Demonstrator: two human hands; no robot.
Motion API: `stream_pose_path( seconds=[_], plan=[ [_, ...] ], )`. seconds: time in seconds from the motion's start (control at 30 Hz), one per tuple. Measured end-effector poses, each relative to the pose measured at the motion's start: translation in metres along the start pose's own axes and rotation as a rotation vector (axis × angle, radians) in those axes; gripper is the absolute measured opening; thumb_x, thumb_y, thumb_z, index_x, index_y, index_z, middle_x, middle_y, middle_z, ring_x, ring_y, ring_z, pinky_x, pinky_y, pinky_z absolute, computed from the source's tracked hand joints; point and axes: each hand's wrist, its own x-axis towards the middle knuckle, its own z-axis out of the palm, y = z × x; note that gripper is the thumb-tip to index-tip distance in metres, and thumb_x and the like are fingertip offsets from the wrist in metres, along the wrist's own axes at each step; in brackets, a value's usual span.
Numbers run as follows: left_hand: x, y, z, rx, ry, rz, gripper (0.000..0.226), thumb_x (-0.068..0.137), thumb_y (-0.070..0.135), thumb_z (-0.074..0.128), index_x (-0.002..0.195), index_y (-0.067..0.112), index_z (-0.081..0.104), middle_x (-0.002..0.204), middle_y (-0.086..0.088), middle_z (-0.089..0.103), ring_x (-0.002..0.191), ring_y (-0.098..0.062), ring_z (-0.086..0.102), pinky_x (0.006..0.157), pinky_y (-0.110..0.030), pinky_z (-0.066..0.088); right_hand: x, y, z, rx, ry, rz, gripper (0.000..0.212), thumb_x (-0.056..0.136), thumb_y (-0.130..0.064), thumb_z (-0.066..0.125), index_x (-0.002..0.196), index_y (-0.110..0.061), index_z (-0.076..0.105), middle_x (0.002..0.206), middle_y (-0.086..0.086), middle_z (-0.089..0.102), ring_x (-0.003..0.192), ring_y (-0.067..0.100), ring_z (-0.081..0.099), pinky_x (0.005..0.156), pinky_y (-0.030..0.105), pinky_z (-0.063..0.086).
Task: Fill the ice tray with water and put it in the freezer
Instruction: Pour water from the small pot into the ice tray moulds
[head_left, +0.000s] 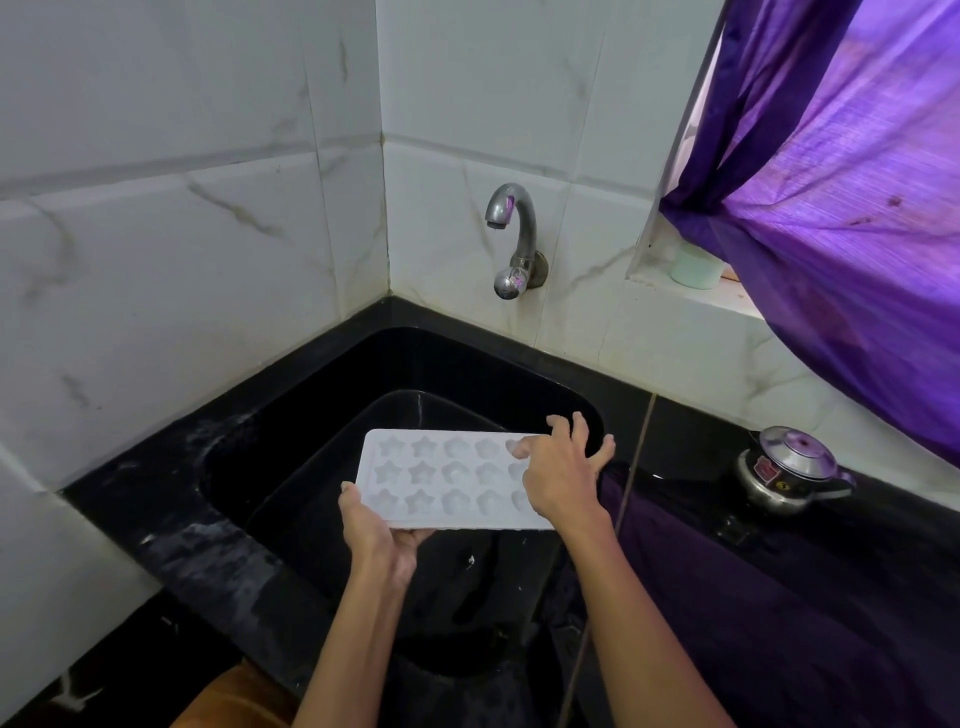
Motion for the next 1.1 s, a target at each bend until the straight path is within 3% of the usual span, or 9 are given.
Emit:
stream_pose_path(
  seconds=[0.13,0.37,0.57,0.73,0.93,1.1],
  plan=[
    [0.0,-0.001,0.003,-0.002,-0.001,0.004,0.05,0.097,0.053,0.029,0.105,0.016,0.063,0.1,-0.012,0.071,0.089,-0.033,0.069,0.058,-0.048,0.057,0.001,-0.004,0.001,0.072,0.07,-0.047,0.048,0.082,0.009,0.051,0.118,-0.023,0.054,0.155,0.011,0.02,0.149,0.029,-0.001,0.115,0.06,-0.004],
    [0.001,-0.003,0.003,0.037,-0.006,0.032,0.05,0.097,0.054,0.03,0.1,0.017,0.064,0.088,-0.009,0.075,0.082,-0.031,0.071,0.059,-0.048,0.057,0.0,-0.014,0.01,0.001,-0.034,-0.14,0.08,0.077,0.017,0.046,0.129,-0.043,0.055,0.163,0.011,0.001,0.149,0.033,-0.013,0.113,0.06,-0.011],
    [0.001,-0.007,0.002,0.079,0.014,0.038,0.051,0.097,0.054,0.028,0.098,0.017,0.064,0.08,-0.007,0.076,0.082,-0.032,0.07,0.058,-0.047,0.057,0.0,-0.011,0.012,-0.035,-0.051,-0.119,0.07,0.08,0.014,0.05,0.123,-0.04,0.061,0.159,0.009,0.017,0.149,0.033,-0.009,0.113,0.061,-0.011],
    [-0.004,-0.01,0.007,0.056,0.018,0.015,0.051,0.097,0.053,0.029,0.101,0.015,0.064,0.095,-0.012,0.073,0.087,-0.034,0.069,0.064,-0.051,0.057,0.003,-0.013,0.008,-0.048,-0.038,-0.095,0.069,0.081,0.011,0.053,0.128,-0.039,0.058,0.161,0.012,0.008,0.149,0.035,-0.011,0.113,0.062,-0.01],
    [-0.003,-0.009,0.006,0.03,0.029,0.052,0.05,0.097,0.053,0.029,0.097,0.017,0.064,0.08,-0.007,0.075,0.081,-0.032,0.07,0.059,-0.049,0.057,0.006,-0.016,0.008,-0.066,-0.065,-0.134,0.066,0.08,0.013,0.053,0.123,-0.036,0.062,0.158,0.011,0.017,0.149,0.035,-0.01,0.112,0.062,-0.011],
    [-0.004,-0.01,0.007,0.02,0.033,0.05,0.05,0.097,0.053,0.03,0.098,0.017,0.064,0.082,-0.008,0.075,0.078,-0.031,0.071,0.058,-0.048,0.057,0.006,-0.019,0.008,-0.072,-0.055,-0.123,0.068,0.08,0.011,0.055,0.13,-0.036,0.057,0.161,0.013,0.007,0.148,0.036,-0.012,0.112,0.063,-0.01]
  ],
)
